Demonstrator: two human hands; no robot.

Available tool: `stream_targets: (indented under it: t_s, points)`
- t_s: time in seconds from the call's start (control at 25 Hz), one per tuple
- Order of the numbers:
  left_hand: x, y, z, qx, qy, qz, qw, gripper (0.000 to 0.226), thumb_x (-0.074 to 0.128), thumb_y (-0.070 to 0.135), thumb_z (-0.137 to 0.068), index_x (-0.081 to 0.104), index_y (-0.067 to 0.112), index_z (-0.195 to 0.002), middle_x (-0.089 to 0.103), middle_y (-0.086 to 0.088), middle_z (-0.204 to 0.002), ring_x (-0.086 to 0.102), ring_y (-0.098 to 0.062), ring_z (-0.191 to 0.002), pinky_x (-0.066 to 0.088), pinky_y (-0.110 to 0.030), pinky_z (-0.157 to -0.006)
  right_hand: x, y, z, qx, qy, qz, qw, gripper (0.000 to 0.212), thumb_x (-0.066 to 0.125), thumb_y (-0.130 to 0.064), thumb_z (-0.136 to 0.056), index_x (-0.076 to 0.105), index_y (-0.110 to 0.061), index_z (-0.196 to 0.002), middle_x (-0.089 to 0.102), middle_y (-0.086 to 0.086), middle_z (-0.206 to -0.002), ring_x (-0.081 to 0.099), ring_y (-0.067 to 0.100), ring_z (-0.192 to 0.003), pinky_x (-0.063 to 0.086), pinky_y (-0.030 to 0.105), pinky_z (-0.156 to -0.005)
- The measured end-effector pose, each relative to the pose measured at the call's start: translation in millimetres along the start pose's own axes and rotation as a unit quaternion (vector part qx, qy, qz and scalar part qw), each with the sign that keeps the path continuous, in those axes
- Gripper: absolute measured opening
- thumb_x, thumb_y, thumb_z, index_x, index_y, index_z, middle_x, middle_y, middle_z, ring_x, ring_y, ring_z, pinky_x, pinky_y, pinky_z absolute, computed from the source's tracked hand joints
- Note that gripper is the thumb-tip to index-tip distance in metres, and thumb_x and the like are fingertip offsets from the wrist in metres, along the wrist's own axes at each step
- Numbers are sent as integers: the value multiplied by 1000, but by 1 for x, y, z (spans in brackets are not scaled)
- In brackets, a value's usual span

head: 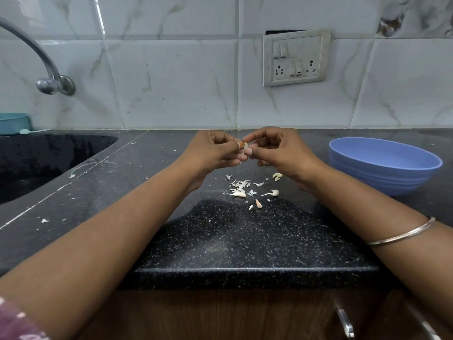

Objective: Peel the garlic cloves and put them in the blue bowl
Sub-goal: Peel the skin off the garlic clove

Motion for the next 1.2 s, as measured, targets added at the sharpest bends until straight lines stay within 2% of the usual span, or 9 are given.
stream_targets:
  t_s: [0.2,0.44,0.6,0.76,0.88,1.0,1.12,1.2]
  points:
    - [2,-3,0,-11,-20,56,998,9,65,5,-85,66,2,-93,71,-12,-87,70,-11,-77,56,-17,-69,-4,3,-1,9,16,-4,1000,9,71,-10,-82,66,-13,-89,69,6,-83,65,10,-78,52,21,-63]
    - [-2,-1,1,-4,-5,20,1000,15,72,1,-77,66,6,-90,67,-16,-88,66,-17,-82,54,-19,-70,-2,7,-3,26,8,-13,1000,13,68,-13,-85,67,-7,-97,71,7,-89,68,12,-82,54,22,-66]
    - [0,2,0,13,-11,-2,1000,16,73,4,-77,66,6,-92,66,-12,-84,64,-13,-77,55,-20,-74,-1,6,-2,18,6,-32,999,8,68,-7,-85,64,-10,-91,68,9,-88,66,11,-78,54,22,-66]
    - [6,-4,1,-5,-28,-8,1000,15,65,9,-86,64,1,-99,68,-10,-79,66,-9,-70,54,-16,-66,-5,4,-2,11,14,-45,999,11,70,-6,-83,63,-14,-88,64,5,-84,62,8,-76,53,21,-64]
    - [10,-4,1,-3,-52,-46,998,13,60,16,-91,62,4,-96,65,-4,-73,62,-6,-63,51,-14,-60,-2,4,-1,20,-3,-44,999,8,69,-10,-84,64,-13,-89,65,4,-84,61,7,-76,53,21,-64]
    - [11,-1,0,6,-56,-72,996,12,56,19,-94,60,8,-93,61,-2,-72,57,-6,-63,49,-17,-62,3,6,0,40,-25,-48,998,11,62,-20,-91,62,-11,-97,64,6,-90,62,10,-78,53,21,-62]
    - [12,0,0,15,-56,-91,994,13,55,22,-94,58,11,-88,59,-1,-72,54,-7,-64,48,-18,-63,12,11,1,69,-58,-17,996,22,50,-31,-97,57,-10,-100,60,2,-81,59,11,-69,48,21,-57]
    - [13,0,0,19,-56,-110,992,15,54,22,-95,57,13,-84,56,-1,-71,52,-8,-63,47,-19,-62,19,13,3,81,-80,-6,994,22,43,-31,-100,53,-13,-94,55,1,-75,54,11,-62,44,20,-54]
Point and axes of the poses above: each hand's wrist, its own z-axis away from the middle knuckle, its own x-axis out of the palm, y = z × x, the point moved 8 cm from there along -z, towards the middle knuckle
